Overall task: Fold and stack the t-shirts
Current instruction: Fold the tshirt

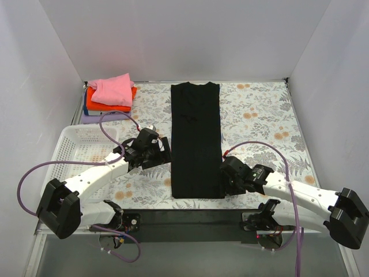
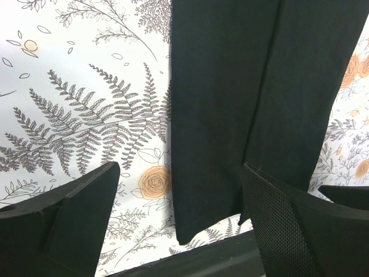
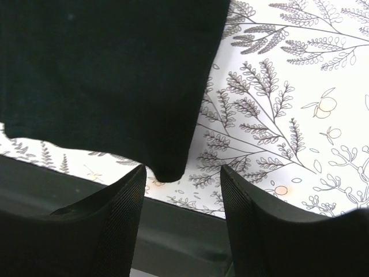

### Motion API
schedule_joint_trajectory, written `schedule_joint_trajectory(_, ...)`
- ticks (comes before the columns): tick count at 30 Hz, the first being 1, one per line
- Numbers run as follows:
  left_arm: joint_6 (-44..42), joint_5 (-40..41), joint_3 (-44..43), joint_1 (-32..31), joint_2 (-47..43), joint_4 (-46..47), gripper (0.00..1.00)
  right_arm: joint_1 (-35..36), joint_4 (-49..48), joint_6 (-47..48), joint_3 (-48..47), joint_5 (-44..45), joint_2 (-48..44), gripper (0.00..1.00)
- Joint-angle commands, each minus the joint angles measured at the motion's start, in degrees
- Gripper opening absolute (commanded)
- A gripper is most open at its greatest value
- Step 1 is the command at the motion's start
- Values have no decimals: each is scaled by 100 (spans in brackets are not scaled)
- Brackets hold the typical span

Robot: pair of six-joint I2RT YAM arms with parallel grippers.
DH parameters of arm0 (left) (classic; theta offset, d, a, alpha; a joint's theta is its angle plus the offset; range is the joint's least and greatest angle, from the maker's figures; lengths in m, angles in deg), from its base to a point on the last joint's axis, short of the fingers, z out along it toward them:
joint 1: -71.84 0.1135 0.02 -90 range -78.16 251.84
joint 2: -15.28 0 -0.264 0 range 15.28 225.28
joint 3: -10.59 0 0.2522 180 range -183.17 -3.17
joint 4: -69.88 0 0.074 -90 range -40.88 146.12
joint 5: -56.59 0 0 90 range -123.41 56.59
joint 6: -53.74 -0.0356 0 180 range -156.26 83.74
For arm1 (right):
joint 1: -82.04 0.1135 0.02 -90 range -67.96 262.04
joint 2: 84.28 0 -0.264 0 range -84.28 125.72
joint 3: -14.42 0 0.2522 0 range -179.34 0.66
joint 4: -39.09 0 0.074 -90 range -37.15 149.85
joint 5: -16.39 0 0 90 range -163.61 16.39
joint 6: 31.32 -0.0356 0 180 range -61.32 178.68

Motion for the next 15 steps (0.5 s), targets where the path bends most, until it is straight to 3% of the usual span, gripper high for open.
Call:
schedule_joint_trajectory(1, 64, 96, 44, -62, -223, -100, 85, -30, -101, -24, -112, 232, 112, 59)
schedule_joint_trajectory(15, 424, 263, 369, -413, -285, -259, 84, -21, -452, -68, 196, -225, 332, 45)
